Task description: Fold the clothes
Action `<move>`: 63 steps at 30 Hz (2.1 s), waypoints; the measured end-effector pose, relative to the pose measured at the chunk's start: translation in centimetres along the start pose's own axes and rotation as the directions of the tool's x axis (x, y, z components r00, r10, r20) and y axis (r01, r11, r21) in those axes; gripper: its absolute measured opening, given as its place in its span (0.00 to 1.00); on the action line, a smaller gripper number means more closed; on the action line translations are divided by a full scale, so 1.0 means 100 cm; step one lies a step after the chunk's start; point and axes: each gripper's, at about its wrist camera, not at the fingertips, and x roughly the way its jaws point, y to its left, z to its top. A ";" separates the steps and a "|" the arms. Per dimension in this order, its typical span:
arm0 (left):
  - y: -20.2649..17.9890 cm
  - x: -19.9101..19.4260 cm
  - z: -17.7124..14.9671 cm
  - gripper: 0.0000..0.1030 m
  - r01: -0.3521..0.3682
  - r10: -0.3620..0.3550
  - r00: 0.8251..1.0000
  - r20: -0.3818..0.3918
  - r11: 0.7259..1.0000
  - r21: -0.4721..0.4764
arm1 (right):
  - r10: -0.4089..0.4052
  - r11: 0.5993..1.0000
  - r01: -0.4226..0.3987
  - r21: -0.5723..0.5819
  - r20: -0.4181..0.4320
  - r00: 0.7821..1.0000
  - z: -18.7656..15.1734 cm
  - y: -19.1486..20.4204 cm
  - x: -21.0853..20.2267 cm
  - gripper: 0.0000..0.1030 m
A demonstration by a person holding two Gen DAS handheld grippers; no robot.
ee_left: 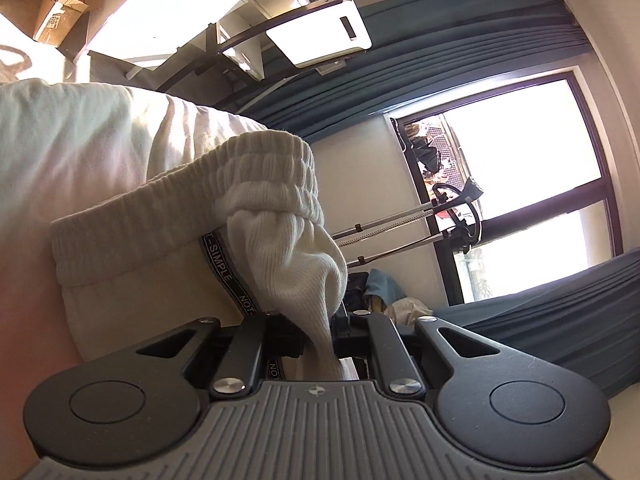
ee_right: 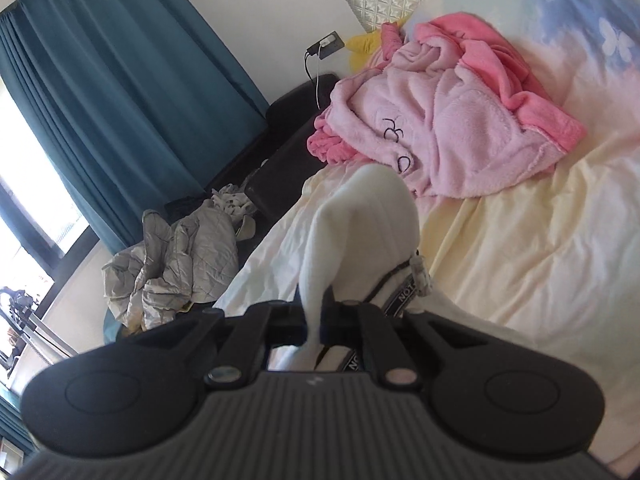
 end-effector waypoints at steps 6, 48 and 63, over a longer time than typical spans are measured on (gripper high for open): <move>-0.008 0.065 -0.017 0.15 -0.097 0.095 0.995 0.030 0.991 0.097 | -0.076 0.988 0.072 -0.136 -0.024 0.997 -0.042 0.039 0.102 0.05; 0.065 0.013 -0.017 0.95 -0.083 0.078 0.942 -0.326 0.997 -0.001 | 0.253 0.935 -0.133 0.329 -0.353 0.901 -0.104 -0.096 -0.028 0.65; 0.066 0.072 -0.033 0.45 -0.055 0.056 0.983 -0.175 0.998 0.010 | 0.191 0.957 -0.159 0.243 -0.111 0.975 -0.115 -0.087 0.040 0.24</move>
